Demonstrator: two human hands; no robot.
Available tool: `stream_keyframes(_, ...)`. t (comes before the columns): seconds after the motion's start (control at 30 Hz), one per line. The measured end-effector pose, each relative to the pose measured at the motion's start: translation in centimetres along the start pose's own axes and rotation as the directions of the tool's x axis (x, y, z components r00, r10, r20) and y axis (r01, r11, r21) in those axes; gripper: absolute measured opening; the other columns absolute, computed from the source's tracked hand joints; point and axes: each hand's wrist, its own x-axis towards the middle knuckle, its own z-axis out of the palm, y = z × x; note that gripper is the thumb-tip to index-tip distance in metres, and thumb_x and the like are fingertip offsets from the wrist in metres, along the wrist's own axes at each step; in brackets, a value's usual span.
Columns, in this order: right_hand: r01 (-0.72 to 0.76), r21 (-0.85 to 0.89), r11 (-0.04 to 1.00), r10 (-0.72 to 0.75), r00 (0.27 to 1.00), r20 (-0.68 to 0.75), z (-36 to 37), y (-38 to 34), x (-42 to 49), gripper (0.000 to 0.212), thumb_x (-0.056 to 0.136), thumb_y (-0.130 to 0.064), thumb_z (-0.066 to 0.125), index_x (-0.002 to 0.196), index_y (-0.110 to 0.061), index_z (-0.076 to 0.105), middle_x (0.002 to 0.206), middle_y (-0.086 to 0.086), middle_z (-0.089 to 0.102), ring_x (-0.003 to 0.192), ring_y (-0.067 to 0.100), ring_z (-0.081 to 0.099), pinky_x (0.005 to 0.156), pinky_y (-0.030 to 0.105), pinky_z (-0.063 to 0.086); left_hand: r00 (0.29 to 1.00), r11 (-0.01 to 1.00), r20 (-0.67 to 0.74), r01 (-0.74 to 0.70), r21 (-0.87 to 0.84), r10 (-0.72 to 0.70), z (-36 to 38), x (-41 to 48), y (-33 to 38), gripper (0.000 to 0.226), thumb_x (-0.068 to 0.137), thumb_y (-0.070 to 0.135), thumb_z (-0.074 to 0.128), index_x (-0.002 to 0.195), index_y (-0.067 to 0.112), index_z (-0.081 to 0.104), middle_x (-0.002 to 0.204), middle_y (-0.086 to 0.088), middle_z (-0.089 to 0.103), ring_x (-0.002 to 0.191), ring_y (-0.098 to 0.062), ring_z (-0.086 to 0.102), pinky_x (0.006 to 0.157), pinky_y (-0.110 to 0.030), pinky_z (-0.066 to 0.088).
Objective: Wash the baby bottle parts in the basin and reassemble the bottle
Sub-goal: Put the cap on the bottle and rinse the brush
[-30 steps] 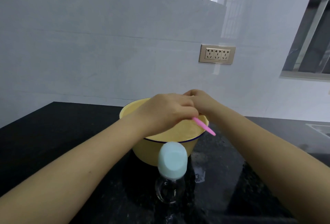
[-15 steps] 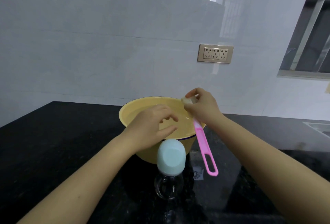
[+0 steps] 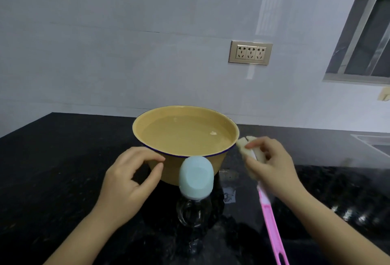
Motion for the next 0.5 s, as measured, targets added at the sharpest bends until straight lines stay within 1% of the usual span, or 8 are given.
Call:
stream_keyframes(0.07, 0.0, -0.041, 0.999, 0.002, 0.999, 0.052, 0.5, 1.0, -1.2, 0.03, 0.074, -0.004, 0.07, 0.081, -0.031, 0.06, 0.091, -0.001, 0.055, 0.085, 0.01, 0.056, 0.065, 0.012, 0.043, 0.999, 0.999, 0.015, 0.041, -0.019, -0.041, 0.1, -0.9, -0.2, 0.016, 0.079, 0.034, 0.054, 0.085, 0.027, 0.066, 0.096, 0.017, 0.06, 0.088, 0.001, 0.058, 0.078, -0.004, 0.04)
stream_keyframes(0.1, -0.003, -0.063, 0.998, 0.008, 0.997, 0.079, 0.9, 1.5, -1.6, 0.031, 0.073, -0.003, 0.069, 0.08, -0.031, 0.059, 0.089, 0.0, 0.054, 0.083, 0.008, 0.054, 0.063, 0.009, 0.041, 0.997, 0.997, 0.038, 0.067, -0.024, -0.066, 0.3, -1.2, -0.3, 0.016, 0.078, 0.036, 0.054, 0.084, 0.028, 0.066, 0.097, 0.017, 0.06, 0.088, 0.002, 0.058, 0.077, -0.003, 0.04)
stream_keyframes(0.17, 0.011, -0.119, 0.993, 0.005, 0.991, 0.135, 1.8, 2.5, -2.3, 0.028, 0.073, -0.005, 0.07, 0.081, -0.03, 0.06, 0.088, 0.001, 0.054, 0.083, 0.005, 0.052, 0.066, 0.007, 0.038, 0.987, 0.99, 0.09, 0.136, -0.037, -0.133, 0.6, -1.6, -0.6, 0.016, 0.076, 0.04, 0.053, 0.083, 0.033, 0.065, 0.098, 0.017, 0.06, 0.089, 0.001, 0.058, 0.075, -0.003, 0.04)
stream_keyframes(0.23, 0.024, -0.152, 0.988, 0.005, 0.982, 0.186, 2.5, 3.2, -2.6, 0.022, 0.074, -0.01, 0.071, 0.084, -0.027, 0.06, 0.088, 0.0, 0.053, 0.084, 0.002, 0.05, 0.069, 0.007, 0.037, 0.974, 0.977, 0.106, 0.205, -0.05, -0.199, 0.9, -1.9, -0.7, 0.015, 0.074, 0.041, 0.056, 0.083, 0.034, 0.065, 0.098, 0.018, 0.061, 0.088, -0.002, 0.059, 0.073, -0.005, 0.042)
stream_keyframes(0.3, 0.032, -0.162, 0.986, 0.004, 0.976, 0.218, 3.1, 3.6, -2.9, 0.019, 0.076, -0.015, 0.071, 0.087, -0.025, 0.06, 0.088, -0.003, 0.051, 0.085, 0.0, 0.049, 0.07, 0.005, 0.036, 0.961, 0.961, 0.093, 0.267, -0.071, -0.26, 1.1, -2.2, -0.8, 0.006, 0.077, 0.029, 0.064, 0.082, 0.032, 0.067, 0.096, 0.017, 0.062, 0.087, -0.004, 0.06, 0.072, -0.007, 0.044)
stream_keyframes(0.37, 0.047, -0.194, 0.98, 0.002, 0.969, 0.249, 3.6, 3.9, -3.0, 0.019, 0.078, -0.021, 0.071, 0.088, -0.028, 0.056, 0.089, -0.006, 0.048, 0.083, -0.001, 0.048, 0.07, 0.004, 0.036, 0.953, 0.951, 0.069, 0.3, -0.081, -0.295, 1.3, -2.4, -0.9, 0.017, 0.082, 0.01, 0.069, 0.081, 0.027, 0.068, 0.094, 0.015, 0.062, 0.087, -0.005, 0.061, 0.071, -0.007, 0.045)
stream_keyframes(0.4, 0.056, -0.217, 0.975, 0.005, 0.963, 0.268, 3.7, 4.0, -3.1, 0.02, 0.078, -0.024, 0.072, 0.088, -0.029, 0.054, 0.088, -0.008, 0.047, 0.082, -0.001, 0.047, 0.069, 0.005, 0.036, 0.948, 0.945, 0.071, 0.317, -0.083, -0.311, 1.4, -2.4, -0.9, 0.022, 0.082, 0.004, 0.069, 0.081, 0.025, 0.069, 0.094, 0.014, 0.062, 0.087, -0.004, 0.061, 0.071, -0.007, 0.045)
stream_keyframes(0.5, 0.066, -0.268, 0.961, 0.02, 0.951, 0.308, 4.0, 4.3, -3.3, 0.023, 0.079, -0.038, 0.07, 0.089, -0.032, 0.05, 0.088, -0.014, 0.045, 0.084, 0.006, 0.048, 0.069, 0.012, 0.036, 0.93, 0.923, 0.08, 0.367, -0.115, -0.36, 1.8, -2.4, -1.0, 0.024, 0.081, 0.0, 0.068, 0.08, 0.024, 0.069, 0.086, 0.006, 0.065, 0.083, -0.004, 0.062, 0.068, -0.006, 0.045)
